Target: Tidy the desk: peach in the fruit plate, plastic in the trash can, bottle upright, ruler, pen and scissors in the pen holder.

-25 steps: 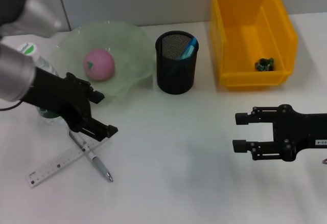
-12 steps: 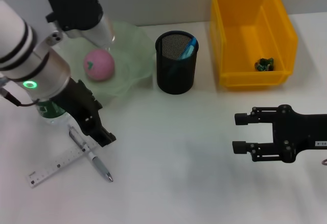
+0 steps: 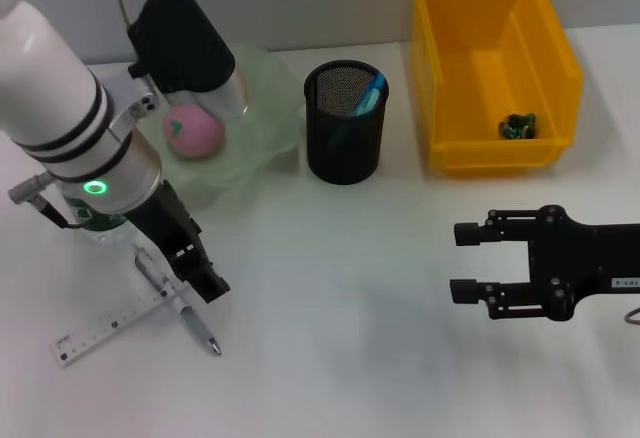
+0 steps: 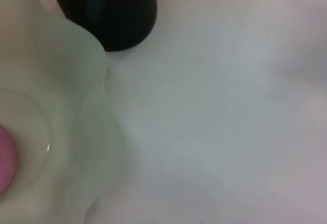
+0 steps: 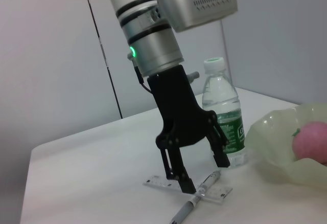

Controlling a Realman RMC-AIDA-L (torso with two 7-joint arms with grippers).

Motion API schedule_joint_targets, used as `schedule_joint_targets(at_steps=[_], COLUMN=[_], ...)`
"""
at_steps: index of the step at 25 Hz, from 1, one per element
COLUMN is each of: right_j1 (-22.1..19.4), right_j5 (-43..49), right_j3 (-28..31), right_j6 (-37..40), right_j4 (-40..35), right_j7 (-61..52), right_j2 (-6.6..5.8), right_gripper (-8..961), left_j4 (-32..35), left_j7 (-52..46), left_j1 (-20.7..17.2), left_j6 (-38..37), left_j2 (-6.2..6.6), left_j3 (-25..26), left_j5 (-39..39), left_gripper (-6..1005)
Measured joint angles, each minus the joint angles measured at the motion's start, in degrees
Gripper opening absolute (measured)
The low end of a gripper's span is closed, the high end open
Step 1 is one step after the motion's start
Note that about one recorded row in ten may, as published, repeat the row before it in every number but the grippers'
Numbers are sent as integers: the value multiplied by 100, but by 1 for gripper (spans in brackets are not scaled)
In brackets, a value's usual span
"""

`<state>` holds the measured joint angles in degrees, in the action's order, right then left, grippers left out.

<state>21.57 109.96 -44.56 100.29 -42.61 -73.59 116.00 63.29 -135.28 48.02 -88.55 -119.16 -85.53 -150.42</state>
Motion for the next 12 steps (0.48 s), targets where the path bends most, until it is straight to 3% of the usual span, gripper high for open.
schedule_joint_targets(at_steps=[12], right_j1=[-30], right_j5=[8], right_j3=[-17], right_j6=[-8], right_j4=[22], right_j7=[18], right_j2=[29], right_gripper=[692], left_j4=[-469], left_j7=[-16], left_j1=[6], left_j6=[534], left_j2=[-2], left_j3=[-189], left_j5=[-101], left_gripper=[861])
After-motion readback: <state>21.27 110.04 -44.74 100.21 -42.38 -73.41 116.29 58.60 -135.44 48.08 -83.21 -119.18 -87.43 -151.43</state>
